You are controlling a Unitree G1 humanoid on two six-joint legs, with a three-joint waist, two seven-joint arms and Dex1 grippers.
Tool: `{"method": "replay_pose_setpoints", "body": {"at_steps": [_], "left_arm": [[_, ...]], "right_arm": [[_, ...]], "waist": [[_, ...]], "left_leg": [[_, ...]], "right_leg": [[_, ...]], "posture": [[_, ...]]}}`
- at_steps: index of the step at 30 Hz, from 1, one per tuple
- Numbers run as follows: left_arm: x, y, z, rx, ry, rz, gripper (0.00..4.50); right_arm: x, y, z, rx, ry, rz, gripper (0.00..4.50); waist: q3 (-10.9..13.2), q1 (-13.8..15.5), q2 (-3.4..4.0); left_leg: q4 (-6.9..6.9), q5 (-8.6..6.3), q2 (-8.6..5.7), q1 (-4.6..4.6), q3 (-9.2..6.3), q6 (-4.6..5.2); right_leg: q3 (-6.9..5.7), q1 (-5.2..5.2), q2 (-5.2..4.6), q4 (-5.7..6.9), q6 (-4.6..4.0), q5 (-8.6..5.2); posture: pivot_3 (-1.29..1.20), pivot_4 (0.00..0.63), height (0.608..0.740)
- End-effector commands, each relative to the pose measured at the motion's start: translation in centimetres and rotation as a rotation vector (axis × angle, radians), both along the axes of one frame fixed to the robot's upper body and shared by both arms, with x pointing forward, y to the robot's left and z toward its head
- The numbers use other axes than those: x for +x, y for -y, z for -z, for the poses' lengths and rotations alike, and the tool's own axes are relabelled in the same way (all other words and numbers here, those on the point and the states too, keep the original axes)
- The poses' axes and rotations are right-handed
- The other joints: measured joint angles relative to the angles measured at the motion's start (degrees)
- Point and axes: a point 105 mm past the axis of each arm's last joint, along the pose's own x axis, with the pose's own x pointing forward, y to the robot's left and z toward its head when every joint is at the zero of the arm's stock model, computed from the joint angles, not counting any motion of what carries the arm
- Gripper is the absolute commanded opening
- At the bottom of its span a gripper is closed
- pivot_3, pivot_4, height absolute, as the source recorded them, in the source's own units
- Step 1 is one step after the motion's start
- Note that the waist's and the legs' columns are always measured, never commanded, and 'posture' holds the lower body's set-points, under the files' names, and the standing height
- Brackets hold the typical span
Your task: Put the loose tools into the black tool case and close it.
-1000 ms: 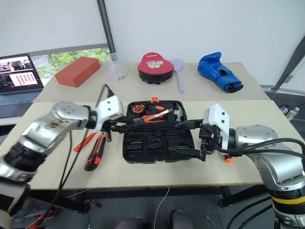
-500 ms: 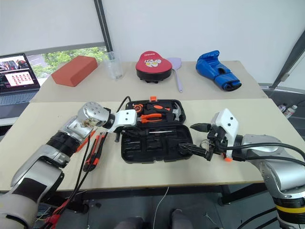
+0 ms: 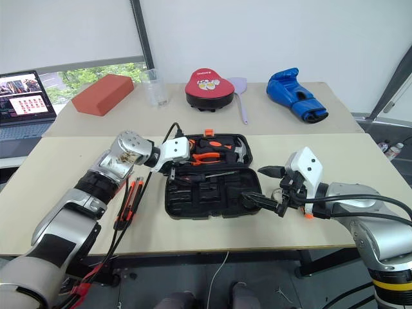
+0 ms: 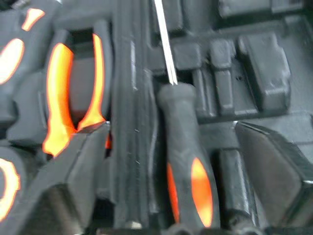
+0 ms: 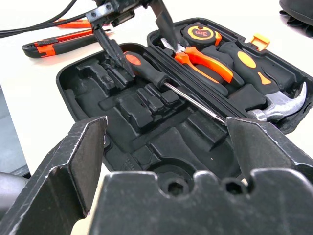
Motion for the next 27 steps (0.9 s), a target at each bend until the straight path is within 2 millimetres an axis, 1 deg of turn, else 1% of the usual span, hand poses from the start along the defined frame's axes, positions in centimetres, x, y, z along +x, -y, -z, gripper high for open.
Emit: {"method": "replay_pose_setpoints", "body": {"at_steps": [1, 5, 7, 8, 9, 12, 14, 17, 20, 22, 24, 27], "left_arm": [[0.2, 0.8, -2.8, -0.070, 0.050, 0.008, 2.87], [0.4, 0.7, -1.5, -0.040, 0.054, -0.001, 1.39], [0.1, 1.0, -0.9, -0.029, 0.034, 0.018, 0.55], [0.0, 1.1, -0.8, -0.025, 0.029, 0.025, 0.23], [-0.1, 1.2, -0.4, -0.013, 0.022, 0.031, 0.09], [-0.2, 1.1, 1.2, 0.067, 0.003, 0.030, 0.09], [0.2, 0.9, 2.4, 0.136, 0.031, 0.008, 0.09], [-0.1, 1.1, 4.0, 0.185, 0.042, 0.033, 0.09], [0.2, 0.9, 4.7, 0.200, 0.067, 0.025, 0.09], [0.5, 0.8, 4.3, 0.166, 0.062, 0.003, 0.09], [0.5, 0.6, 3.2, 0.102, 0.063, -0.006, 0.09], [0.0, 0.5, 0.1, -0.100, 0.024, -0.019, 0.09]], "right_arm": [[-0.3, 0.0, -1.3, 0.016, 0.053, -0.004, 4.50], [-0.1, 0.1, -1.3, 0.016, 0.058, 0.003, 4.50], [0.0, 0.2, -1.4, 0.019, 0.059, 0.008, 4.50], [0.0, 0.2, -1.4, 0.021, 0.060, 0.009, 4.50], [0.0, 0.2, -1.4, 0.021, 0.061, 0.010, 4.50], [-0.1, 0.2, -1.4, 0.026, 0.060, 0.015, 4.50], [-0.1, 0.2, -1.3, 0.032, 0.058, 0.020, 4.50], [-0.1, 0.3, -1.2, 0.037, 0.055, 0.031, 4.50], [0.0, 0.5, -1.1, 0.040, 0.052, 0.049, 4.50], [-0.1, 0.8, -1.0, 0.037, 0.051, 0.065, 4.50], [-0.1, 1.5, -0.9, 0.034, 0.051, 0.101, 4.50], [-0.2, 3.2, -0.8, 0.030, 0.046, 0.187, 4.50]], "waist": [[0.00, -0.05, 0.00], [0.00, -0.11, 0.00], [0.00, -0.12, 0.00], [0.00, -0.11, 0.00], [0.00, -0.09, 0.00], [0.00, -0.09, 0.00], [0.00, -0.07, 0.00], [-0.01, 0.23, 0.01], [-0.02, 0.61, 0.01], [-0.03, 0.95, 0.01], [-0.03, 1.06, 0.00], [-0.02, 0.97, 0.01]], "left_leg": [[0.00, 0.00, 0.00, -0.01, 0.00, 0.00], [0.00, 0.00, 0.00, 0.00, 0.00, 0.00], [0.01, 0.00, 0.00, 0.00, 0.00, 0.00], [0.01, 0.00, 0.00, 0.00, 0.00, 0.00], [0.02, 0.00, 0.00, 0.00, 0.00, 0.00], [0.02, 0.00, 0.00, -0.01, 0.00, 0.00], [0.02, 0.00, 0.00, 0.00, 0.00, 0.00], [0.03, 0.00, -0.01, 0.07, 0.00, 0.00], [0.04, 0.00, 0.00, 0.23, 0.00, 0.00], [0.05, -0.01, 0.00, 0.32, 0.00, 0.00], [0.06, -0.01, 0.00, 0.33, 0.00, 0.01], [0.07, -0.02, 0.00, 0.32, 0.00, 0.02]], "right_leg": [[0.00, -0.01, 0.00, 0.00, 0.00, 0.00], [0.01, -0.01, 0.00, 0.01, 0.00, 0.00], [0.01, -0.01, 0.00, 0.01, 0.00, 0.00], [0.01, -0.01, 0.00, 0.01, 0.00, 0.00], [0.01, -0.01, 0.00, 0.02, 0.00, 0.00], [0.01, -0.01, 0.00, 0.01, 0.00, 0.00], [0.01, 0.00, 0.00, 0.01, 0.00, 0.00], [0.02, 0.08, -0.01, 0.02, 0.00, 0.00], [0.02, 0.28, -0.01, -0.01, 0.01, 0.01], [0.02, 0.39, -0.01, -0.02, 0.03, 0.02], [0.04, 0.41, -0.01, -0.02, 0.08, 0.05], [0.06, 0.38, 0.00, 0.02, 0.10, 0.07]], "posture": [[0.00, 0.150, 0.740], [0.00, 0.150, 0.740], [0.00, 0.150, 0.740], [0.00, 0.150, 0.740], [0.00, 0.150, 0.740], [0.00, 0.150, 0.740], [0.00, 0.150, 0.740], [0.00, 0.150, 0.740], [0.00, 0.150, 0.740], [0.00, 0.150, 0.740], [0.00, 0.150, 0.740], [0.00, 0.150, 0.740]]}}
